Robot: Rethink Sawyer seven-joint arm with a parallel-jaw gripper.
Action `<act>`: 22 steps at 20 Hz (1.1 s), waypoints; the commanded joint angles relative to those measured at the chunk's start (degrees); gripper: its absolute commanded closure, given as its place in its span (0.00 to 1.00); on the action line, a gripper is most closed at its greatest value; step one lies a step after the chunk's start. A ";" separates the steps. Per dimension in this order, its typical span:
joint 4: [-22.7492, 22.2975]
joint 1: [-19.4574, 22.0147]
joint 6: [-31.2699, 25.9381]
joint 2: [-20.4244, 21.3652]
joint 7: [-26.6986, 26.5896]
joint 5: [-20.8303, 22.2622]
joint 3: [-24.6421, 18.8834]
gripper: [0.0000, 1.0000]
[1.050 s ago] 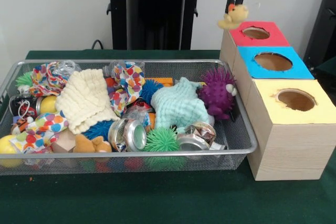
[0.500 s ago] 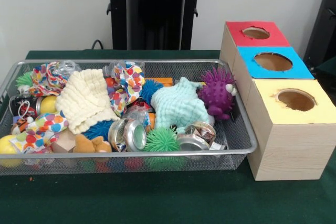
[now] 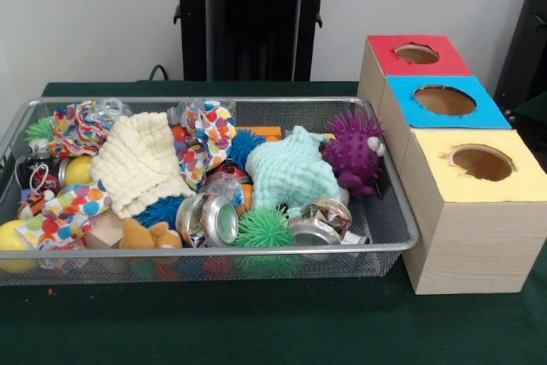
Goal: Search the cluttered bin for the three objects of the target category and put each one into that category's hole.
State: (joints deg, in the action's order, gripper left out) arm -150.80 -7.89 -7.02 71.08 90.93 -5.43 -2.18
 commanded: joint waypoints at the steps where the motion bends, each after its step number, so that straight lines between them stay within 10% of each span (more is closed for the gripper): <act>1: -3.70 -3.72 8.45 -7.14 20.23 -5.03 -3.75 1.00; 15: 3.76 -9.03 25.72 -26.45 24.01 -3.00 -0.04 1.00; 22: 6.41 -7.94 27.51 -29.18 20.93 -1.17 2.26 1.00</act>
State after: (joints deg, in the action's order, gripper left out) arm -152.04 -17.30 15.85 47.96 100.76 -6.49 -0.94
